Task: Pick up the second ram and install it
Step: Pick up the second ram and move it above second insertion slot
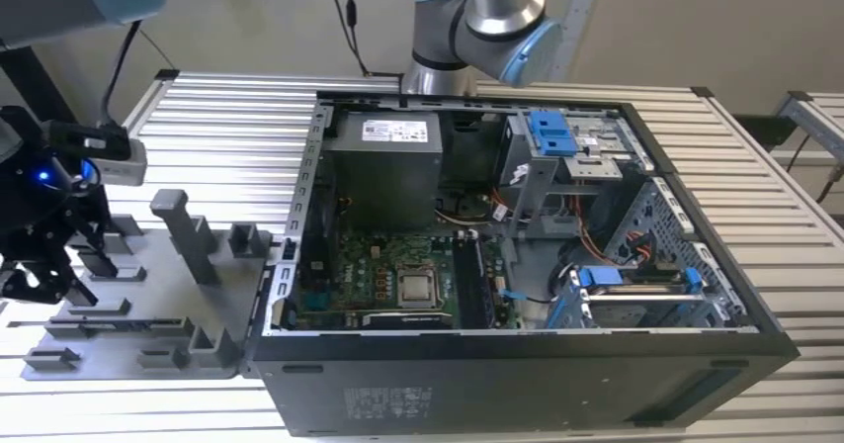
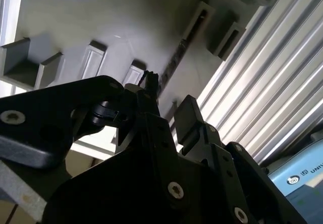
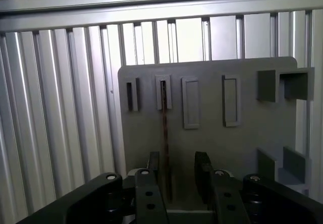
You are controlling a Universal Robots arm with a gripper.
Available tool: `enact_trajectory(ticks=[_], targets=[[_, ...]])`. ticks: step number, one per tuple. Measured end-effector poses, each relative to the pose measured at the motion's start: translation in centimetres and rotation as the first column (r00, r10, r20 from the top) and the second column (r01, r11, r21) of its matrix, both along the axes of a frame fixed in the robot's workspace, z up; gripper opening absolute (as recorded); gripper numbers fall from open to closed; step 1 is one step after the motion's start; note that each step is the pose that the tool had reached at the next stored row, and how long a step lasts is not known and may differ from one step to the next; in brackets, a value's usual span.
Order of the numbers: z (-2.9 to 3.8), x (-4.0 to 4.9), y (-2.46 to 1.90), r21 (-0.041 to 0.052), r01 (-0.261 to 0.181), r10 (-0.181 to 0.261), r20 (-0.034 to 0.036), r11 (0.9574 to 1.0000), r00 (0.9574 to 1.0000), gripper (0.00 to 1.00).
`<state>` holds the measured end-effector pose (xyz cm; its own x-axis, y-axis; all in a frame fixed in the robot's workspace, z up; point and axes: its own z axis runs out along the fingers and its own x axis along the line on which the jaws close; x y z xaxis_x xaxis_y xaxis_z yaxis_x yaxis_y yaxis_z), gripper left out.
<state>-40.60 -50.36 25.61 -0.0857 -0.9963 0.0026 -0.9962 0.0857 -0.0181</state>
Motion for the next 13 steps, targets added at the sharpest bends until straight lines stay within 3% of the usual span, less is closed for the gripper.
enact_trajectory(ticks=[13], targets=[[-1.87, -0.02, 0.00, 0.0001, -0.007, 0.007, 0.0001, 1.0000, 1.0000, 0.42]])
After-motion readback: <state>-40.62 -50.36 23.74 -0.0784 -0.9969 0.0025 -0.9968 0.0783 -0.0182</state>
